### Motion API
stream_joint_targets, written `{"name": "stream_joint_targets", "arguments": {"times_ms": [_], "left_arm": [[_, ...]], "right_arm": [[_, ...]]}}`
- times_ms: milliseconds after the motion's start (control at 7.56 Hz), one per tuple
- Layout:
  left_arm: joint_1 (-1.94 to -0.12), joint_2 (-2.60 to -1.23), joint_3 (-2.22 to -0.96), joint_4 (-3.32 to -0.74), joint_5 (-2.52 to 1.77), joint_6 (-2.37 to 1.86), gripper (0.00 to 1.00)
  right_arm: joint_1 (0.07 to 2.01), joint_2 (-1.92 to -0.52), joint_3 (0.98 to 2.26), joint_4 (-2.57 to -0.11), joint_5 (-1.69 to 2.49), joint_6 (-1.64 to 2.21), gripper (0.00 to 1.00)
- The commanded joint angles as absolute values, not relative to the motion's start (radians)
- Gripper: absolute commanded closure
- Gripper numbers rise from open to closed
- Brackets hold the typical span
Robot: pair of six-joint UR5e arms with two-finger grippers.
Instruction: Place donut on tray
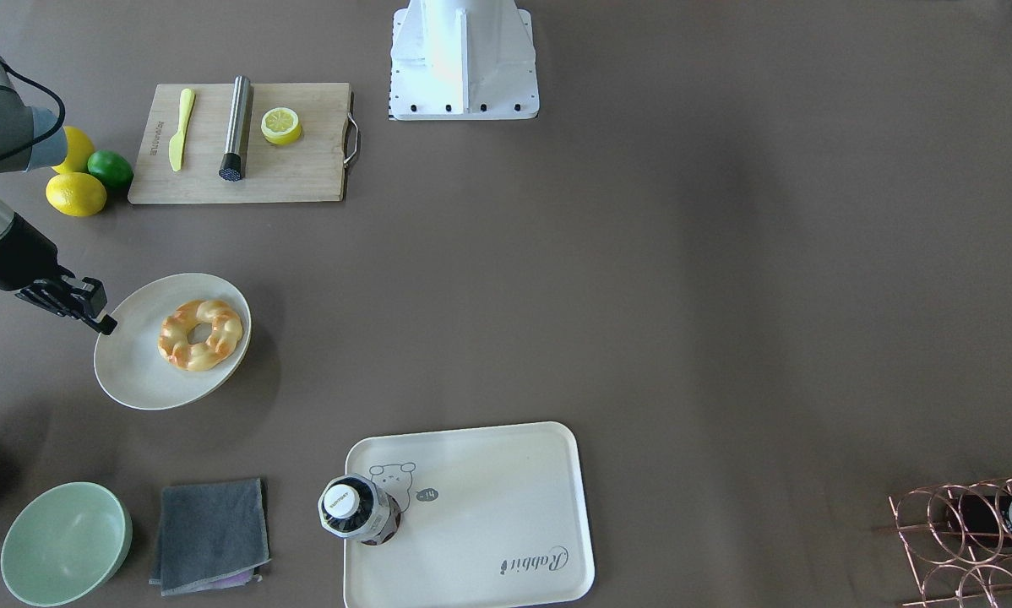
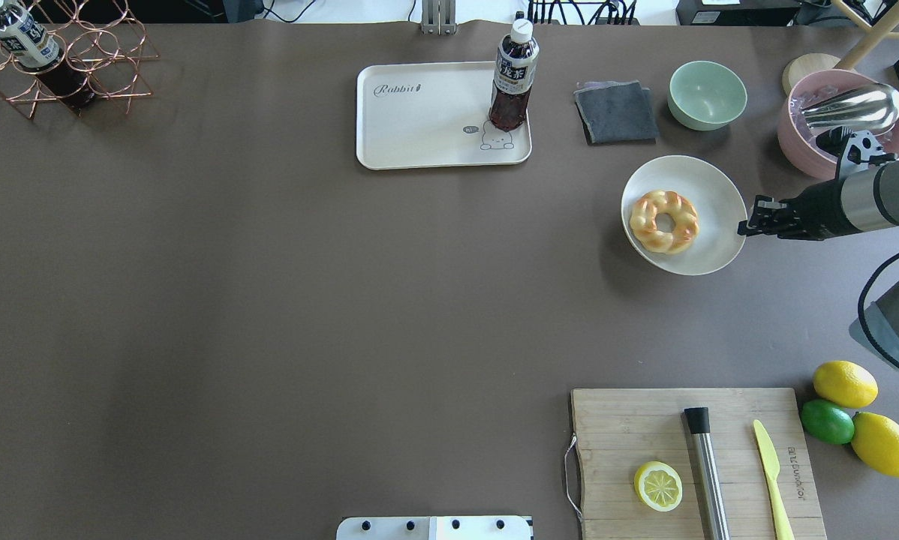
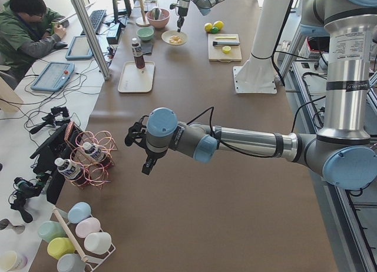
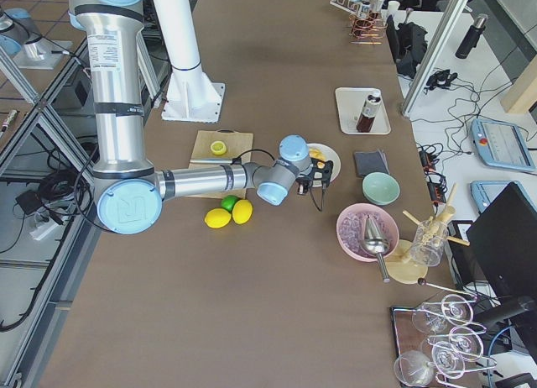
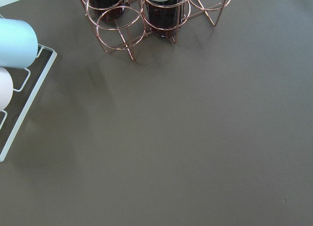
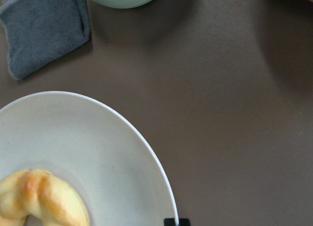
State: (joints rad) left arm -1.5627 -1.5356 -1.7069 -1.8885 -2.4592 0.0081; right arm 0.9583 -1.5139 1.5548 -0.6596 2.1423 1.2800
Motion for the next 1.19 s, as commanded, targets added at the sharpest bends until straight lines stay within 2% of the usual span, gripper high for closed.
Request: {"name": "stream_joint_targets", "arguments": {"times_ms": [0,397,794,1059], "left_arm": [[-1.488,-1.560,-1.773,-1.891,-2.537,-0.206,0.01],[-1.329,-1.624,-1.891,-1.891,-2.542,-0.534,0.02],[-1.217,-1.664,-1.893,-2.010,-2.528,-0.792,0.02],[-1.123,-1.689,-1.902,-2.083,-2.438,-0.958,0.02]], "right_arm": [[0.899,-1.375,1.600,-0.756,2.114,1.414,1.00],[0.746,-1.151,1.705,-1.085,1.976,1.587,1.00],[0.593,-0.791,1.727,-1.556,1.824,1.759,1.00],[0.517,-0.634,1.718,-1.695,1.772,1.848,1.00]]}}
